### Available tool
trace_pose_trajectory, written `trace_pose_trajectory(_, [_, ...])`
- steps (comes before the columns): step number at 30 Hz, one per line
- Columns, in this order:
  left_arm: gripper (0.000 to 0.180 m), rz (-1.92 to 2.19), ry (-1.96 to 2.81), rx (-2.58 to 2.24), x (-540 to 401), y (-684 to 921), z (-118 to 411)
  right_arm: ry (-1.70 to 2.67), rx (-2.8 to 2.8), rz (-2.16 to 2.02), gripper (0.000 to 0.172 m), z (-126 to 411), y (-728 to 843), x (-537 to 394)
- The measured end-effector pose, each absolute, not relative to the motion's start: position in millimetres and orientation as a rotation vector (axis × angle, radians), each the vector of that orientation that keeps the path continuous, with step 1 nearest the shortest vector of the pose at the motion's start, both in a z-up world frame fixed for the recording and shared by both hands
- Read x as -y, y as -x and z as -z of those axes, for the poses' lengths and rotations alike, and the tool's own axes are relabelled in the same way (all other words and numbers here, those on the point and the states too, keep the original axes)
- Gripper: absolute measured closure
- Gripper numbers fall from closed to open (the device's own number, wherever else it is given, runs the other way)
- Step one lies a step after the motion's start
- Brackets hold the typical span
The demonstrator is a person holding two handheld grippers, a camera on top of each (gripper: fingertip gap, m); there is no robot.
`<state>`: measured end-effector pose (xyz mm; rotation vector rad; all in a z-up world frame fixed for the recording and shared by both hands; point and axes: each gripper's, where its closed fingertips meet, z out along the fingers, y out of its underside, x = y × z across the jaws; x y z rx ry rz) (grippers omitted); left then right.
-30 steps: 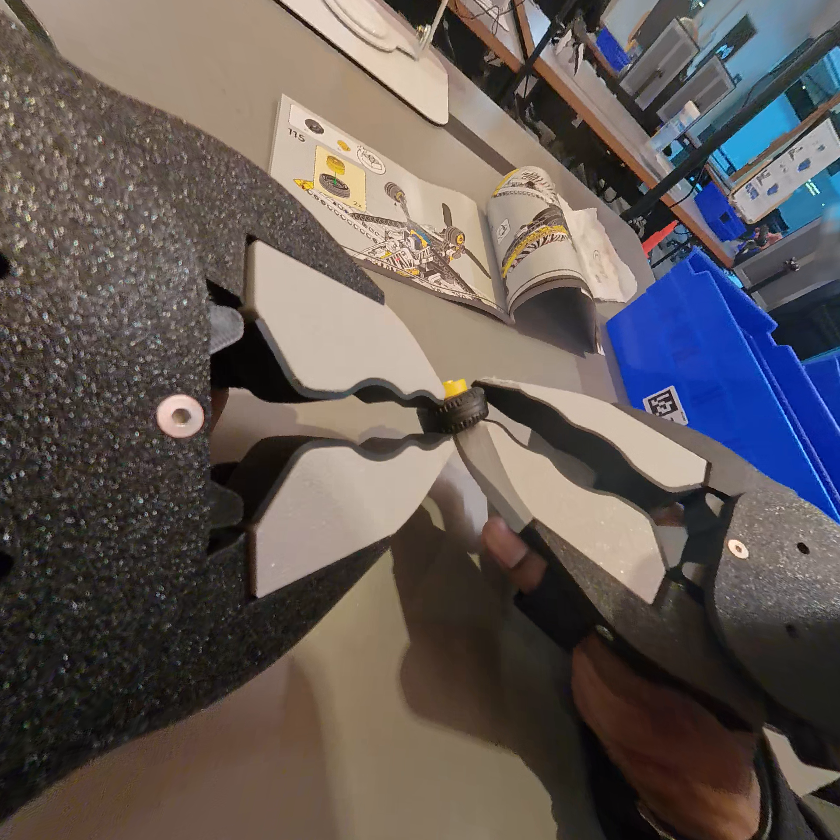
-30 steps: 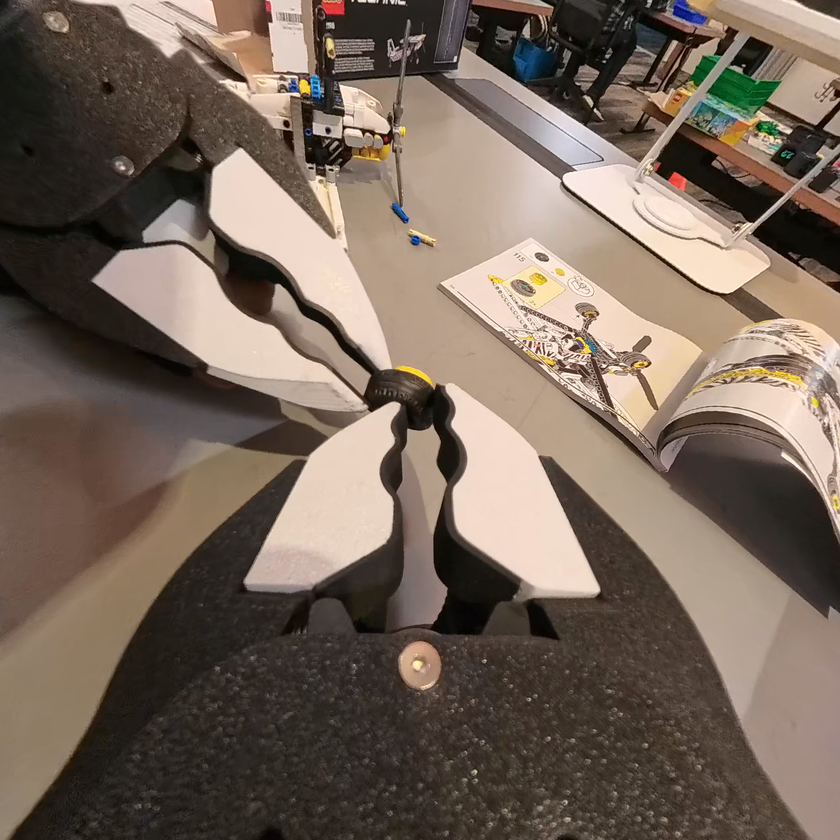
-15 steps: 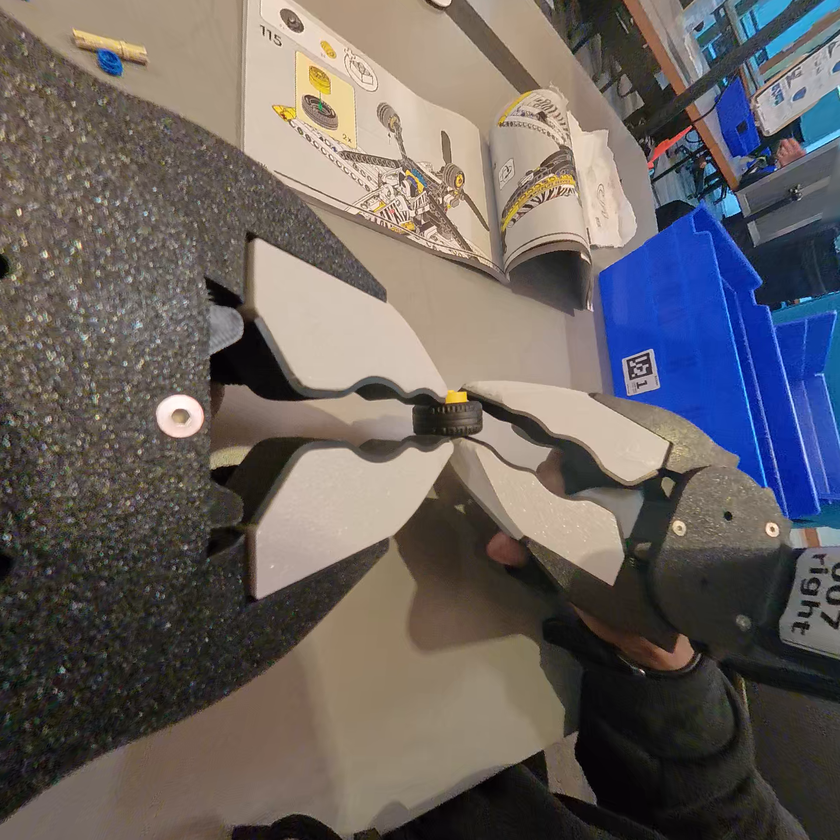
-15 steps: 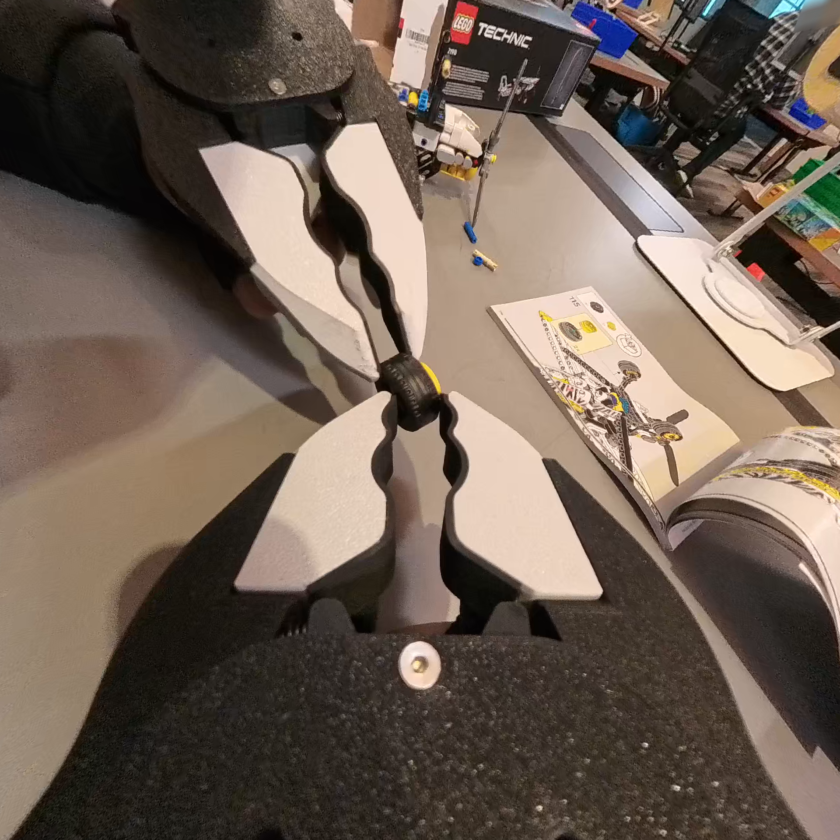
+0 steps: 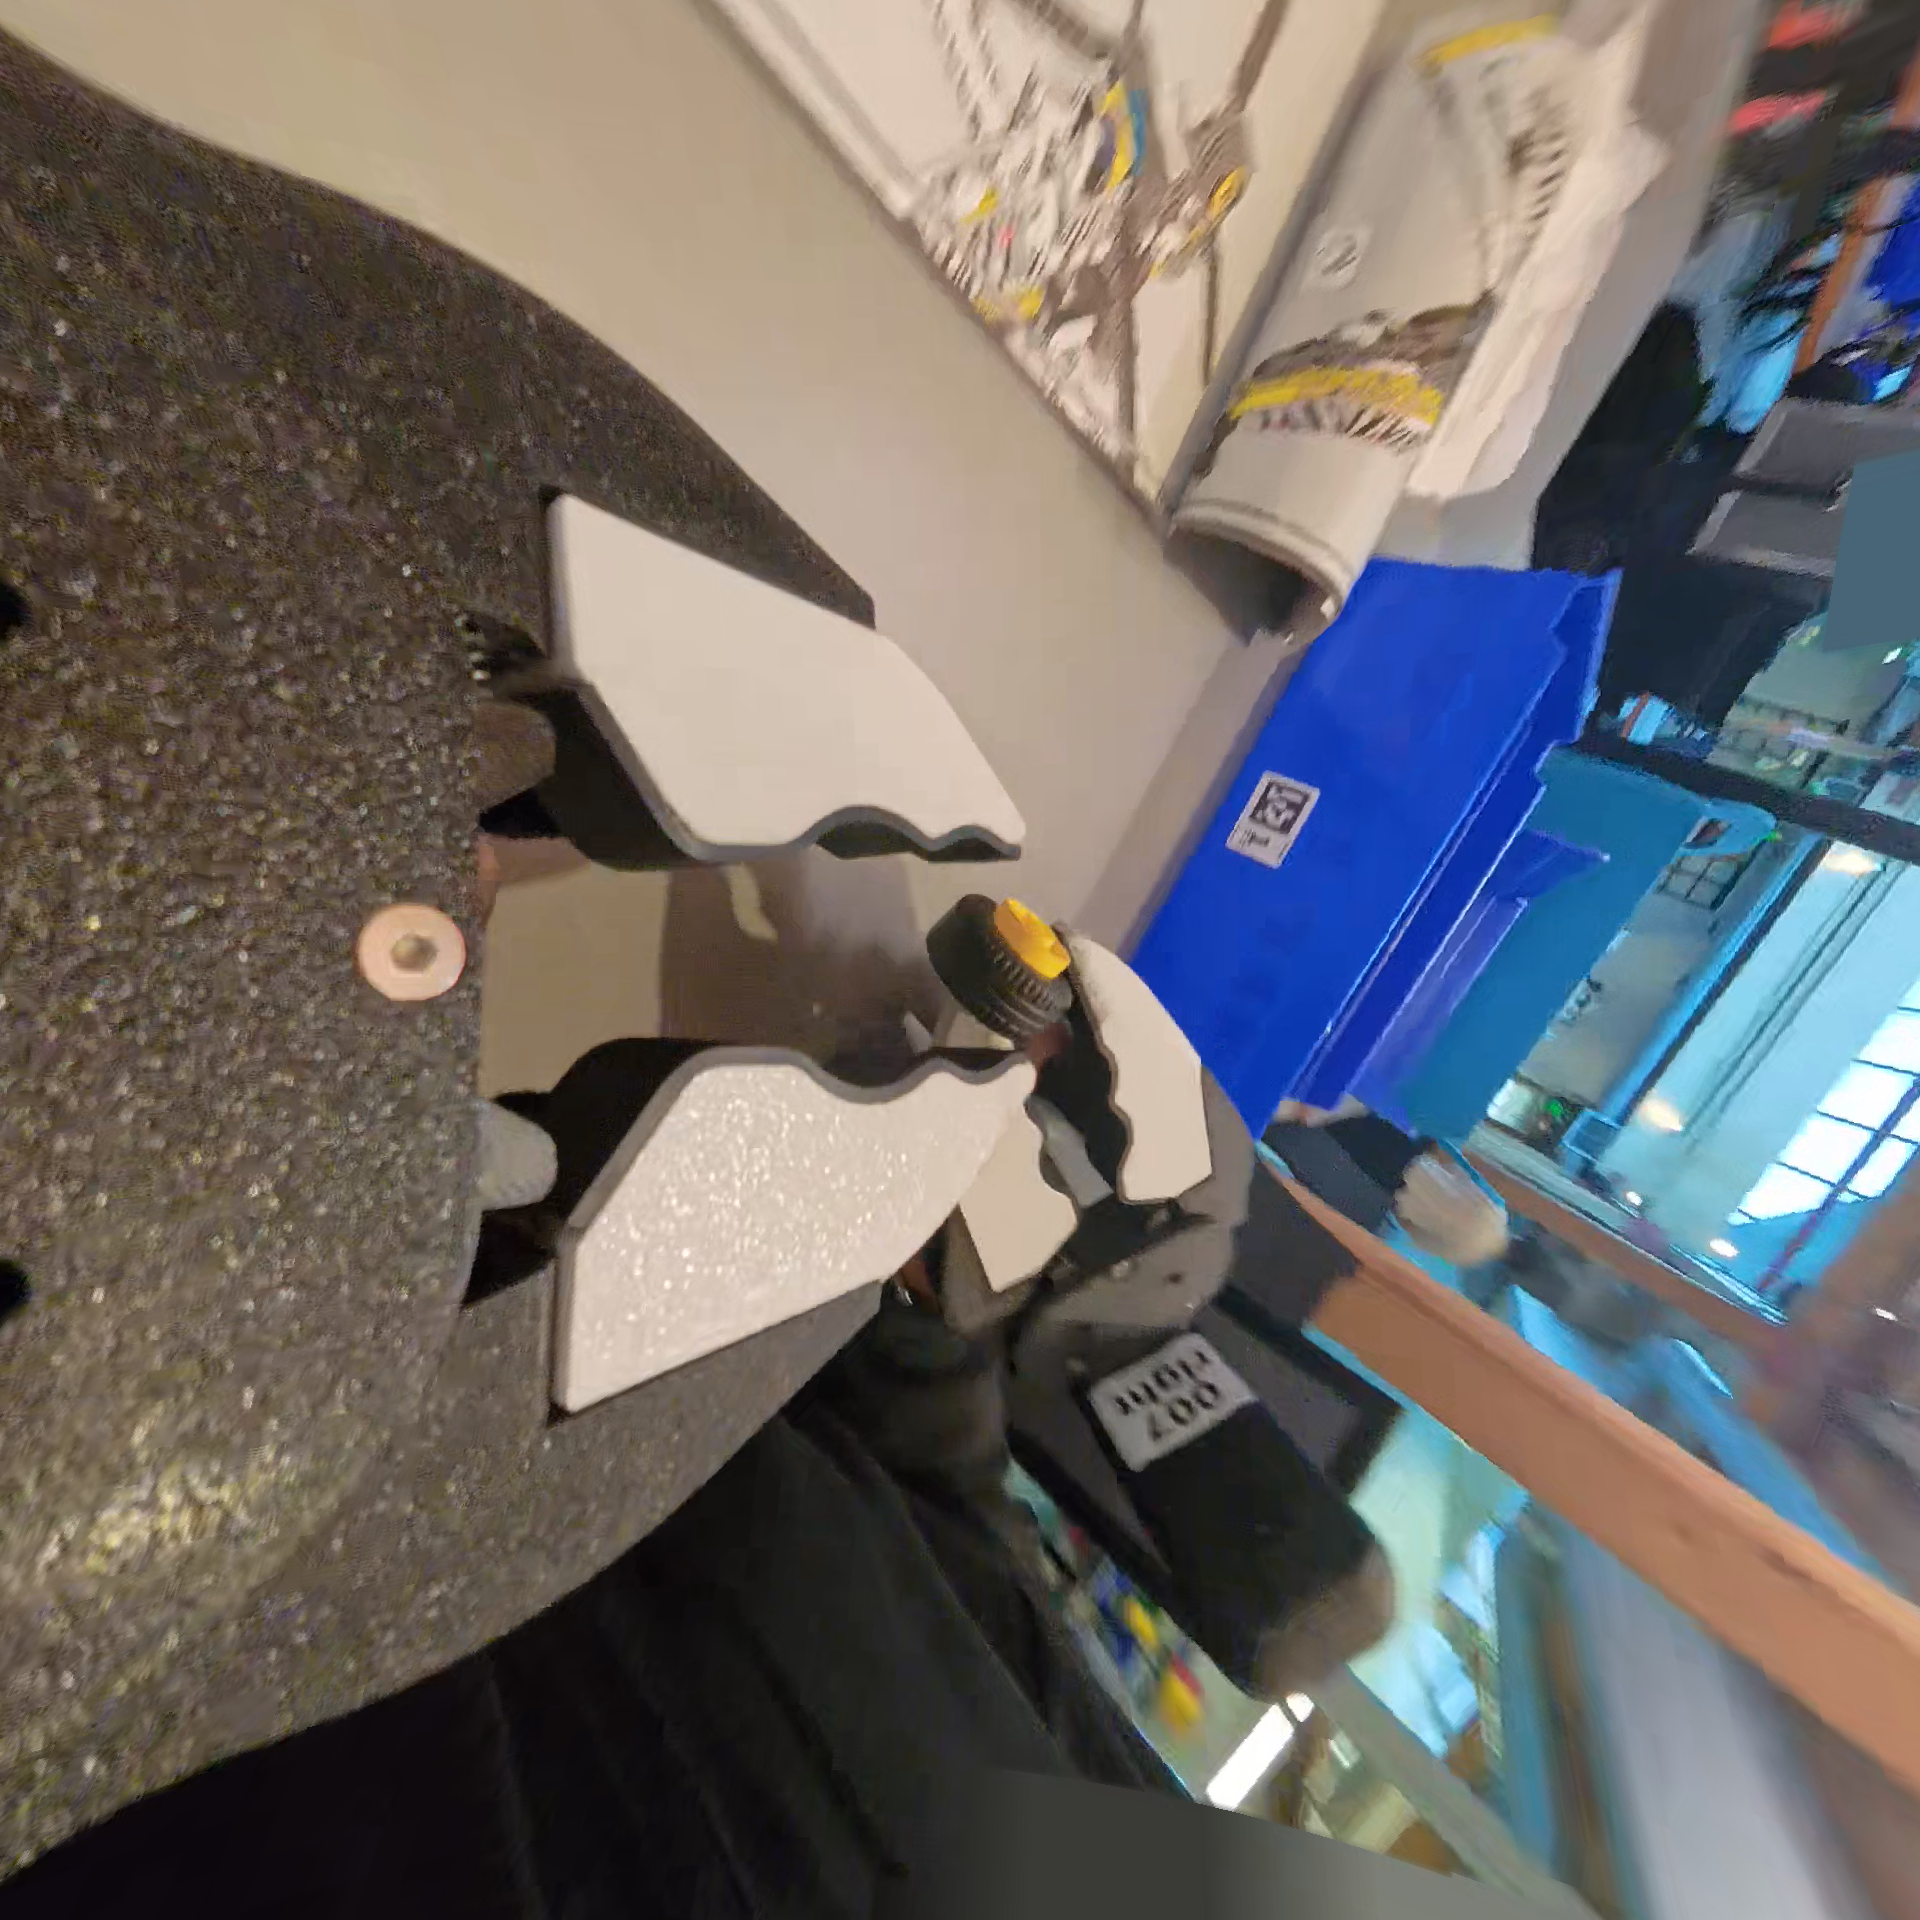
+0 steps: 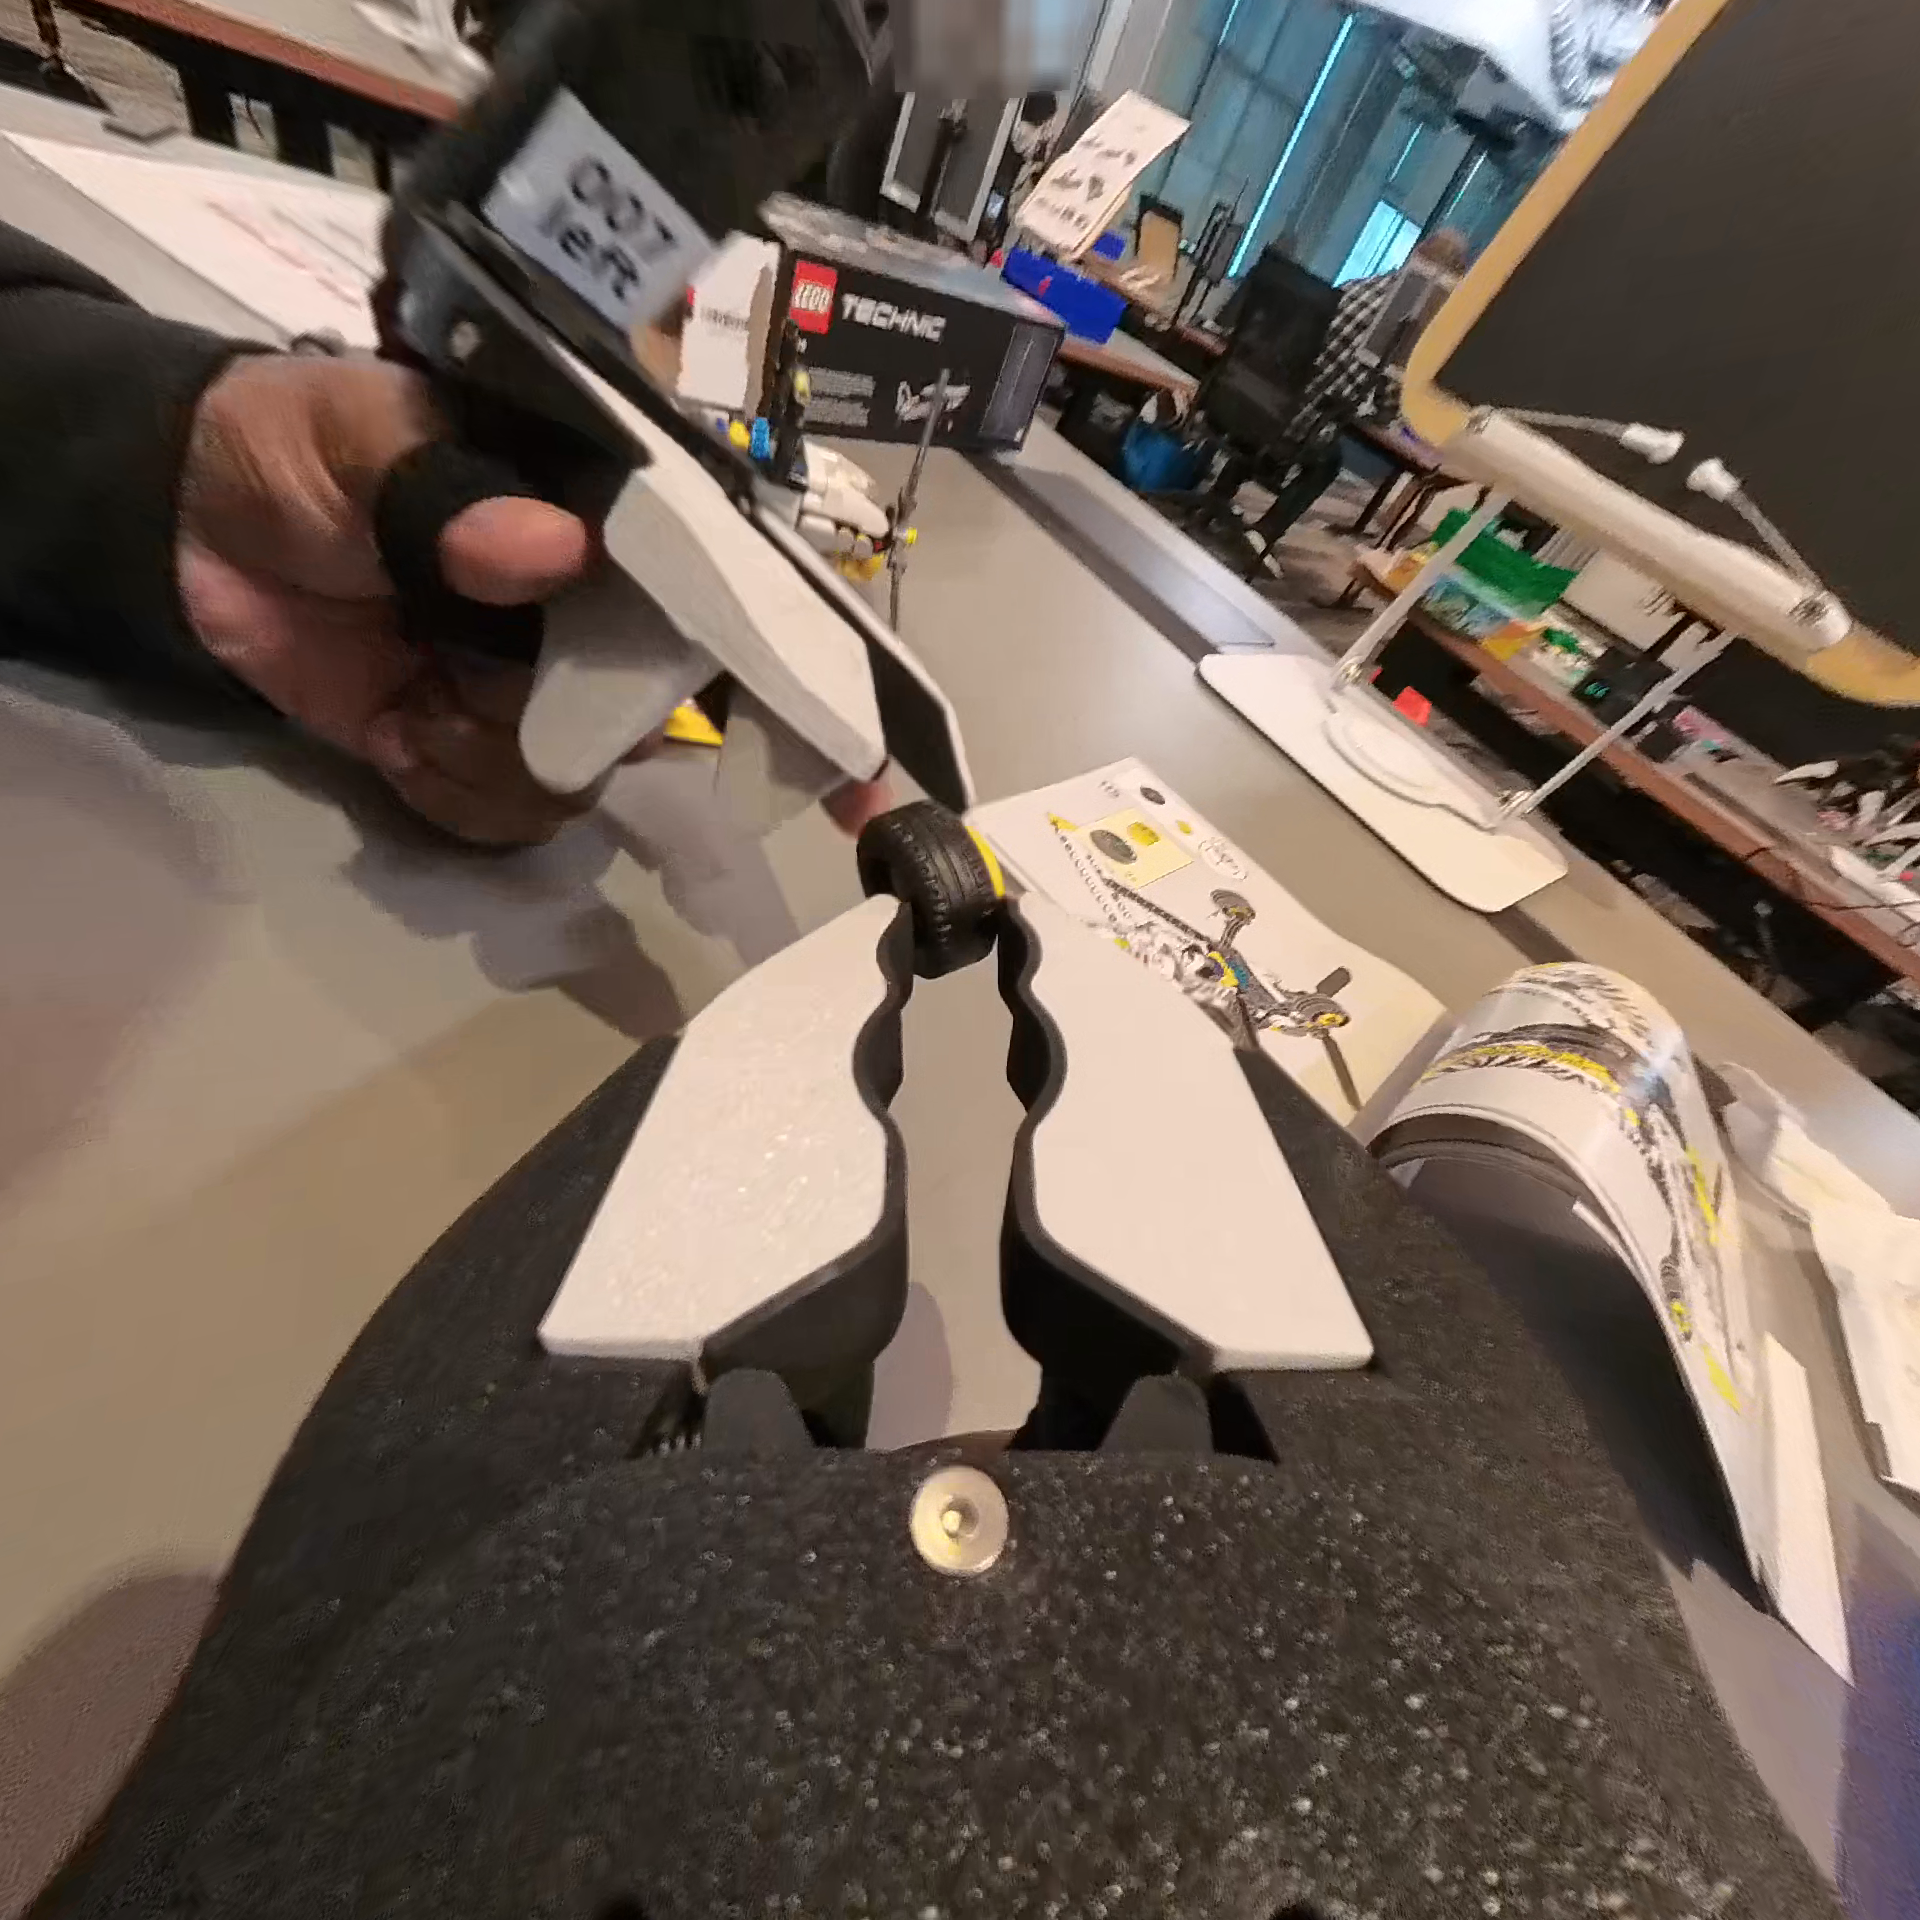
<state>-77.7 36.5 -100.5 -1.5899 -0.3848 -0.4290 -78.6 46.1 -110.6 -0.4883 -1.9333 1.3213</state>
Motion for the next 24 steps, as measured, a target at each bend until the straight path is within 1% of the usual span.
trace_pose_trajectory(2, [0.135, 0.575, 1.566, 0.428, -39, 72, 100, 0.446, 1.889, -1.312, 0.157, 105, 77, -43])
trace_pose_trajectory(5, [0.129, 0.734, 1.532, 0.453, -44, 62, 98, 0.361, 1.846, -1.247, 0.157, 101, 75, -38])
trace_pose_trajectory(9, [0.131, 0.873, 1.511, 0.484, -49, 52, 99, 0.234, 1.781, -1.178, 0.157, 94, 68, -31])
trace_pose_trajectory(11, [0.144, 0.892, 1.482, 0.474, -49, 49, 95, 0.208, 1.765, -1.152, 0.156, 94, 67, -30])
trace_pose_trajectory(14, [0.145, 0.83, 1.496, 0.466, -50, 51, 96, 0.212, 1.766, -1.157, 0.157, 94, 68, -30])
trace_pose_trajectory(16, [0.145, 0.68, 1.575, 0.426, -49, 55, 102, 0.237, 1.805, -1.167, 0.157, 100, 69, -31])
trace_pose_trajectory(19, [0.145, 0.284, 1.743, 0.307, -43, 71, 113, 0.332, 1.902, -1.221, 0.157, 112, 72, -38])
trace_pose_trajectory(24, [0.145, -0.482, 1.989, -0.03, -28, 98, 132, 0.586, 2.028, -1.566, 0.154, 107, 77, -41])
